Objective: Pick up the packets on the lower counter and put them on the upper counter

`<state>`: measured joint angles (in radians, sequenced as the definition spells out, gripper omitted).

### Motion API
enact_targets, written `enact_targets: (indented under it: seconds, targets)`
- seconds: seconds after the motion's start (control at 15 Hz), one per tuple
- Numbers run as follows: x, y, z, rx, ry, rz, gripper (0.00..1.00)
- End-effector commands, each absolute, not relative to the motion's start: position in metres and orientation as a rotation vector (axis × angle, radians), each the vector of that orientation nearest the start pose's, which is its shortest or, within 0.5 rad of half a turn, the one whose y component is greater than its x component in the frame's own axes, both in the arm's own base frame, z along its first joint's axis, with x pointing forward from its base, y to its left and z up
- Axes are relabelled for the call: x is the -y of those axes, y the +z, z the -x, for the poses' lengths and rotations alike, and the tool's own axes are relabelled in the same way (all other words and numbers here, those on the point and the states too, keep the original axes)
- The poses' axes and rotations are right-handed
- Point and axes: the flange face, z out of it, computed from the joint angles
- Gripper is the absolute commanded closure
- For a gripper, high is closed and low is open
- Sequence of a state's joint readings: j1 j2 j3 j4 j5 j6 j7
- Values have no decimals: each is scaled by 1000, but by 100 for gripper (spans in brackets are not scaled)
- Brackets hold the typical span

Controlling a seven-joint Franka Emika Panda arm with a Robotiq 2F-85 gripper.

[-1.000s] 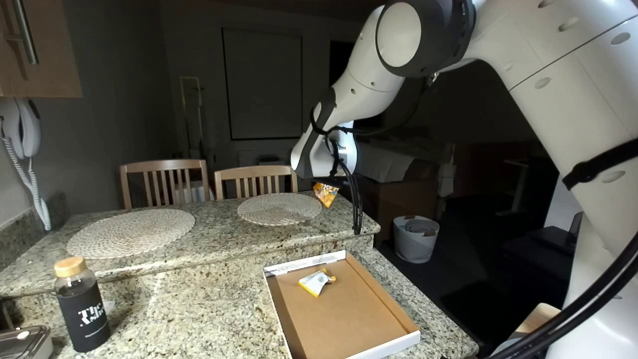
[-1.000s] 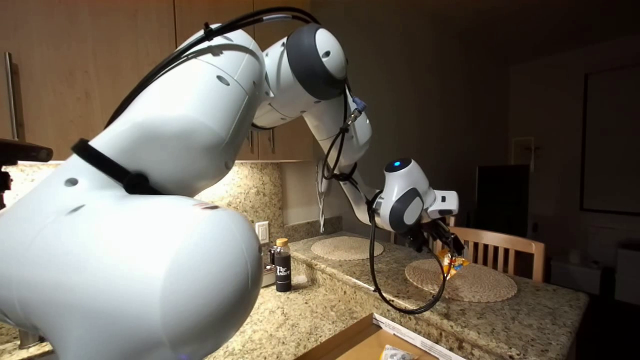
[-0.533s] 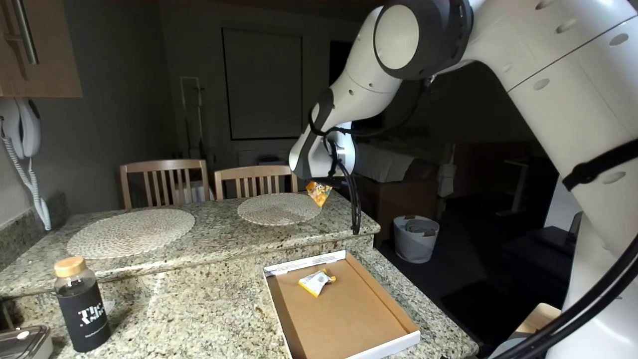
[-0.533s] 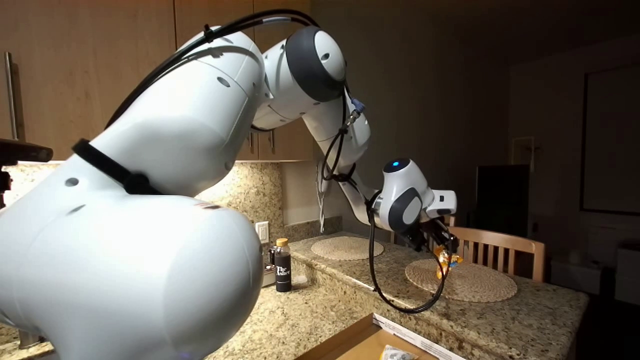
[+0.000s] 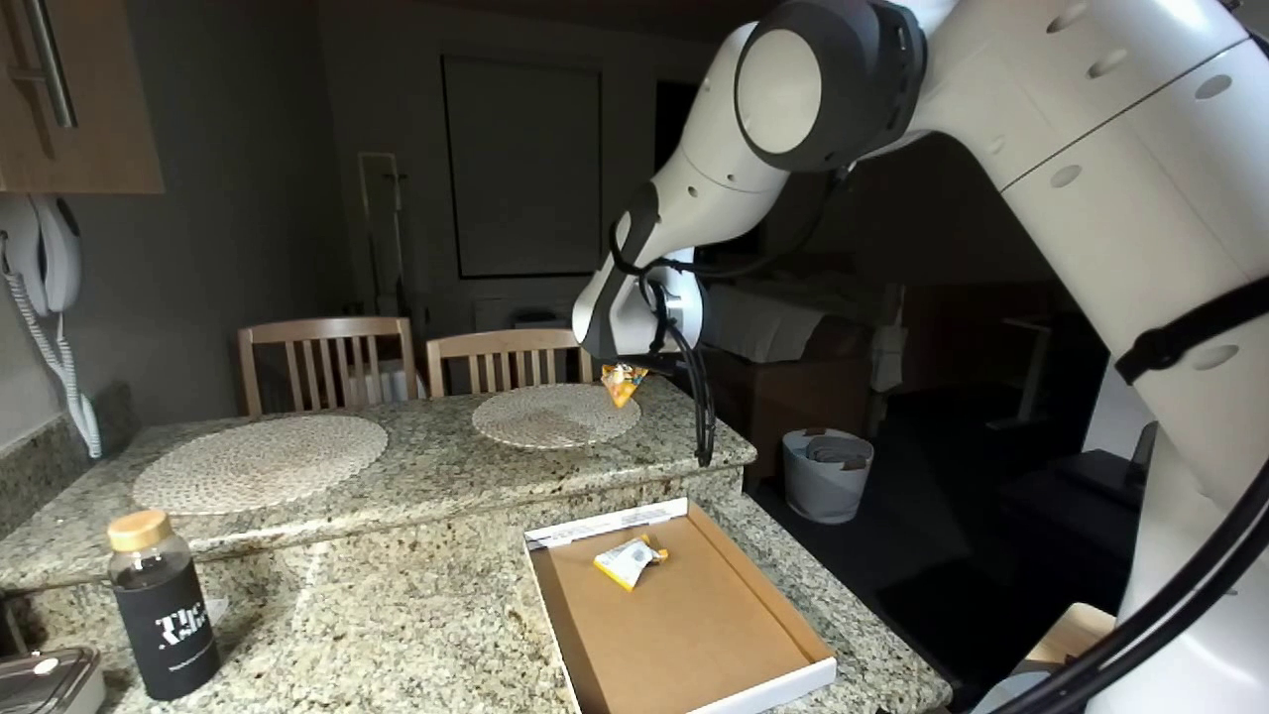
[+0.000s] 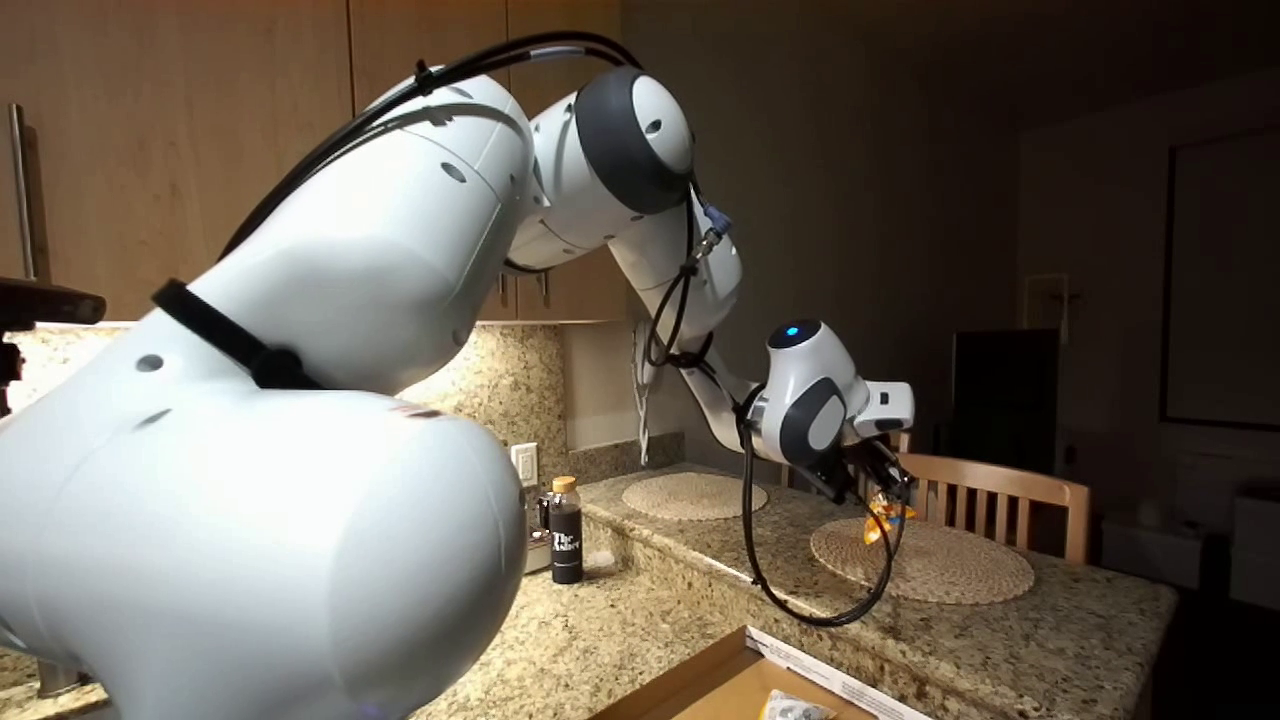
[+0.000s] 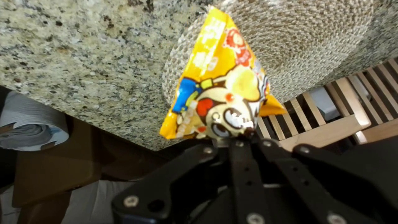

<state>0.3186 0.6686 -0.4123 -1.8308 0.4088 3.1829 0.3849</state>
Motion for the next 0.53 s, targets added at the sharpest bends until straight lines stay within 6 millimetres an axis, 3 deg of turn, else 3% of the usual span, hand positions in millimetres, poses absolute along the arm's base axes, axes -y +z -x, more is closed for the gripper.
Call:
enact_targets:
  seconds: [0.0, 0.07, 0.47]
  targets:
    - [57, 288, -697, -1060, -1144, 2629, 72]
    - [52, 293, -697, -1055, -1151, 2625, 70]
    - [44, 298, -702, -1022, -1148, 2613, 32]
